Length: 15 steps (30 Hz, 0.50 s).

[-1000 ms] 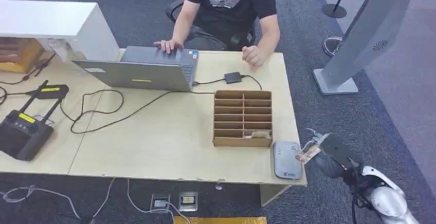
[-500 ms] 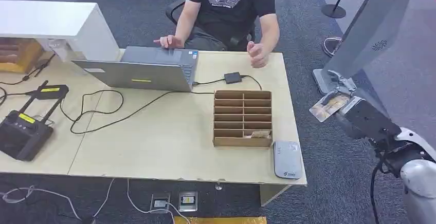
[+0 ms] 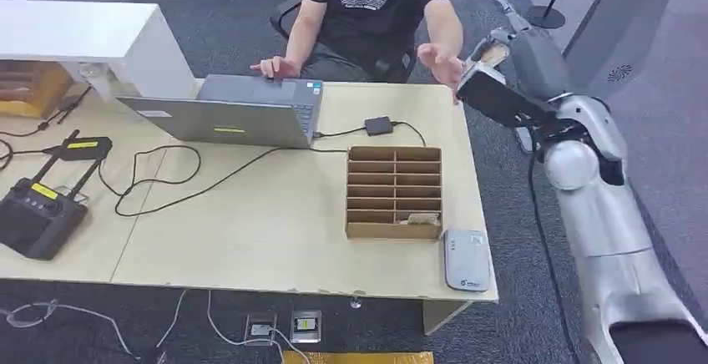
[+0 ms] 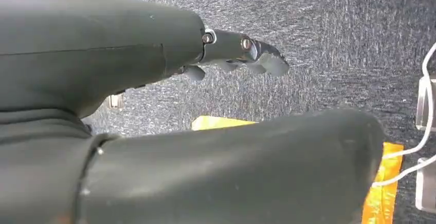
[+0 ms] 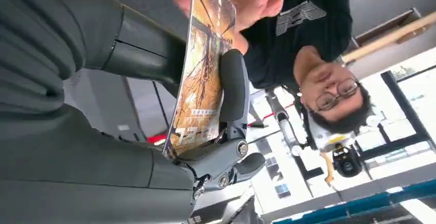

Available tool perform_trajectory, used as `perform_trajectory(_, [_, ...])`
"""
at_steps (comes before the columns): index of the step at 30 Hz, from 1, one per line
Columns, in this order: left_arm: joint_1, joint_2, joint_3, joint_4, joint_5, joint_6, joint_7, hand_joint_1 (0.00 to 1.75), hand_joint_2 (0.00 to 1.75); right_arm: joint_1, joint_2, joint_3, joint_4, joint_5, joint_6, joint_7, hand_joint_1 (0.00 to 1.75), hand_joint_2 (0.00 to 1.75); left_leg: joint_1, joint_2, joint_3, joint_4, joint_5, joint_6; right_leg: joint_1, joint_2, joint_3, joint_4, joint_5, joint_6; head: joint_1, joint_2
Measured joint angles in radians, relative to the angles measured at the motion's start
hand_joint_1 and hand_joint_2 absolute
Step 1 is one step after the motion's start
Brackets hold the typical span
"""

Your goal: Pass the card to the sensor for recognition and then transmit it.

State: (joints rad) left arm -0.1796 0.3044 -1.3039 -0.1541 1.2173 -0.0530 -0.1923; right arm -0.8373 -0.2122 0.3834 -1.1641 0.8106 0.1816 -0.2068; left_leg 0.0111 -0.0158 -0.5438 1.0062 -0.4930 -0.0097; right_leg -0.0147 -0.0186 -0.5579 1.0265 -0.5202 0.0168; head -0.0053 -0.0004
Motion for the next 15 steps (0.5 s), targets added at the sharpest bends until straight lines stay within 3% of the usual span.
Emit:
perform_trajectory(6, [0.001,0.000,-0.027,0.000,0.002,0.000,0.006,0.00,0.00,-0.079,0.112,0.027,0.243,0.055,-0.051,-0.016,1.75,1.75,0.000,0.000,-0.001,0.000,0.000,0.000,0.000,0.000,-0.001,0.000,0.000,0.000,0.000,0.000])
perform_trajectory(15, [0.004,0.000,-0.059,0.000,0.008,-0.004,0.006,0.00,0.00,-0.101,0.175,0.030,0.446,0.090,-0.066,-0.018,1.75,1.75,0.000,0.000,0.000,0.000,0.000,0.000,0.000,0.000,-0.001,-0.001,0.000,0.000,0.000,0.000])
